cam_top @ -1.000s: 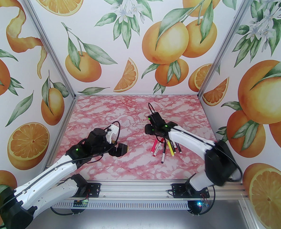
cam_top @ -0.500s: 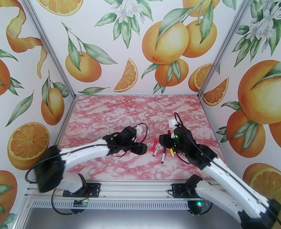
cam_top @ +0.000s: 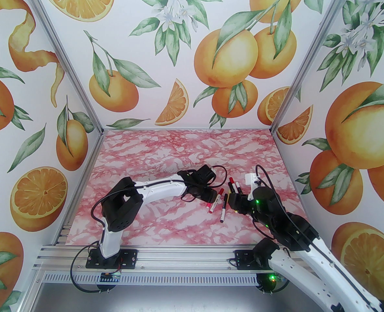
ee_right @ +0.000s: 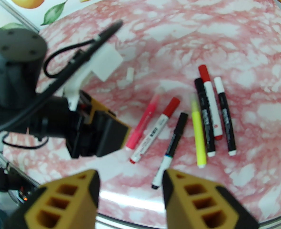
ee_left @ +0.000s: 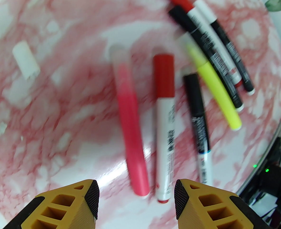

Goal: Open the pen caps

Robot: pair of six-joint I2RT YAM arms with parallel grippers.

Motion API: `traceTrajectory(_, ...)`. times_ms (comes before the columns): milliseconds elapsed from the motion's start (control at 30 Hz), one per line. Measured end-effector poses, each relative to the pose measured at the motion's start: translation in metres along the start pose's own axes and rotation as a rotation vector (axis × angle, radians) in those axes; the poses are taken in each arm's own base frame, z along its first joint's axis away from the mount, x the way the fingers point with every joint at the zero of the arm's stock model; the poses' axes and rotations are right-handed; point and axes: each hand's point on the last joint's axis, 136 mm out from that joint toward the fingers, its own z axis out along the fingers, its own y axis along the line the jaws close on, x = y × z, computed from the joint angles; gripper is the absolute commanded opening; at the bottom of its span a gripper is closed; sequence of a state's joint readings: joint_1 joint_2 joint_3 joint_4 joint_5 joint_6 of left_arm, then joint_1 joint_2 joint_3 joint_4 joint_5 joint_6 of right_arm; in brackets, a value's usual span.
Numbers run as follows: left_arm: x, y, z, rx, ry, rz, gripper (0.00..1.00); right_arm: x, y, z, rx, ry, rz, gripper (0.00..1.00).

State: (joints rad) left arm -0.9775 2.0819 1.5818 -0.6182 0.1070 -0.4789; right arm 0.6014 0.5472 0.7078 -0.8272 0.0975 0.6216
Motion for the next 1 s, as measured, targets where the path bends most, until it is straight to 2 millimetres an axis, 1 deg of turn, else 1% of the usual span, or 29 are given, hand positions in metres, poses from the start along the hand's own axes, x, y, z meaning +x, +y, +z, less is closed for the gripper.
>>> traceTrajectory(33, -0.007, -0.003, 0.007, 0.003, -0.006, 0.010, 0.44, 0.002, -0.002, -0.001, 0.003, 0.004, 0.003, 0.49)
traceTrajectory(67, -0.009, -0.004, 0.014, 0.002, -0.002, 0.015, 0.44, 0.003, -0.002, -0.001, 0.004, 0.006, 0.005, 0.49)
traceTrajectory(233, 0.008, 0.005, 0.030, -0.026, 0.078, 0.030, 0.43, 0.004, -0.003, -0.001, 0.007, 0.009, 0.010, 0.49)
traceTrajectory(333, 0.011, 0.007, 0.035, -0.034, 0.103, 0.033, 0.38, 0.004, -0.003, -0.001, 0.007, 0.009, 0.010, 0.49)
traceTrajectory(500, 0.008, 0.006, 0.036, -0.043, 0.114, 0.049, 0.32, 0.004, -0.003, -0.001, 0.007, 0.009, 0.010, 0.49)
traceTrajectory(667, 0.007, 0.011, 0.037, -0.076, 0.124, 0.061, 0.28, 0.004, -0.003, 0.000, 0.008, 0.011, 0.010, 0.49)
traceTrajectory(833, 0.008, 0.023, 0.035, -0.153, 0.143, 0.102, 0.26, 0.006, -0.004, 0.003, 0.017, 0.024, 0.008, 0.49)
traceTrajectory(1000, 0.014, 0.038, 0.030, -0.235, 0.177, 0.164, 0.22, 0.006, -0.004, 0.003, 0.019, 0.025, 0.011, 0.49)
